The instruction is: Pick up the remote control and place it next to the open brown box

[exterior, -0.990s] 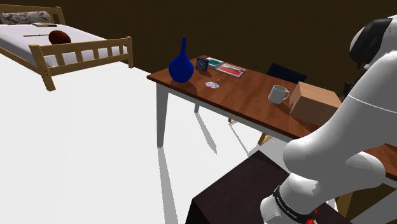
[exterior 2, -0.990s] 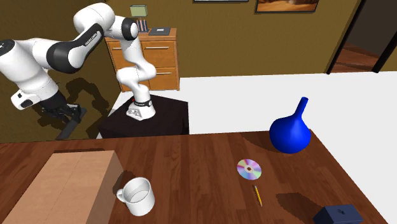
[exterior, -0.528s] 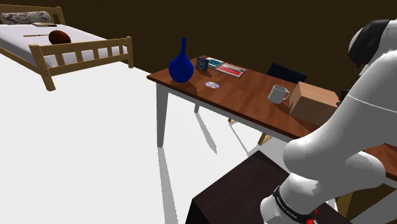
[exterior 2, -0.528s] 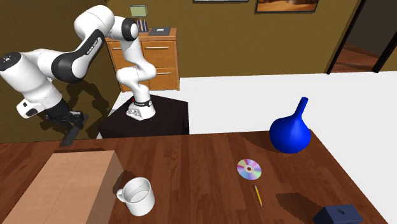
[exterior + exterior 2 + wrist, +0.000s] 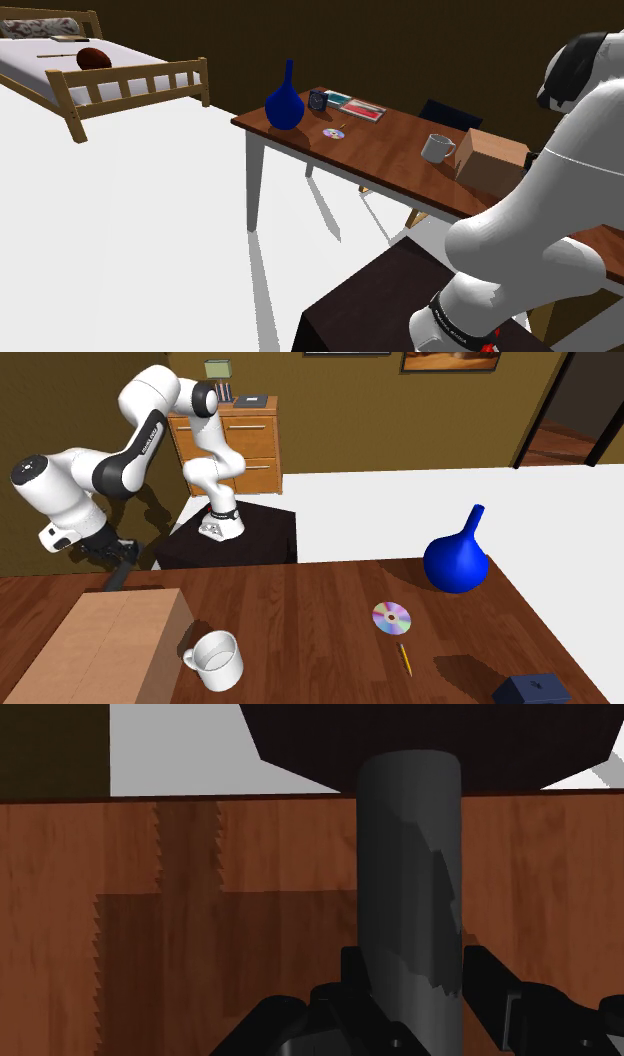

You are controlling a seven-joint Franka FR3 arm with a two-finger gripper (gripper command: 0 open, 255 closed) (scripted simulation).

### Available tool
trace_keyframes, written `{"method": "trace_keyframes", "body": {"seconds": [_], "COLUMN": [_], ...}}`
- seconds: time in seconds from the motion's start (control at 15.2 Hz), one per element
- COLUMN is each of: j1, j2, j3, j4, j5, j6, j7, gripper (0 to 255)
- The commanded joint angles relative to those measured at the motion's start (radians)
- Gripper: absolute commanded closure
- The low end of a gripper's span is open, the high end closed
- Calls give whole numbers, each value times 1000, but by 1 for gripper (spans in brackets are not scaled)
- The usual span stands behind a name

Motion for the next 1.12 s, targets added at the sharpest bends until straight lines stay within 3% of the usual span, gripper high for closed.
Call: {"method": "trace_keyframes", "body": {"seconds": [0.0,1.06], "j1": [-2,-21], "j2": [9,107], "j3": [1,17], "j4": [-16,-135], "j5": [6,74], "j6": [23,217], "j7": [-4,-46], "gripper": [255,255]}}
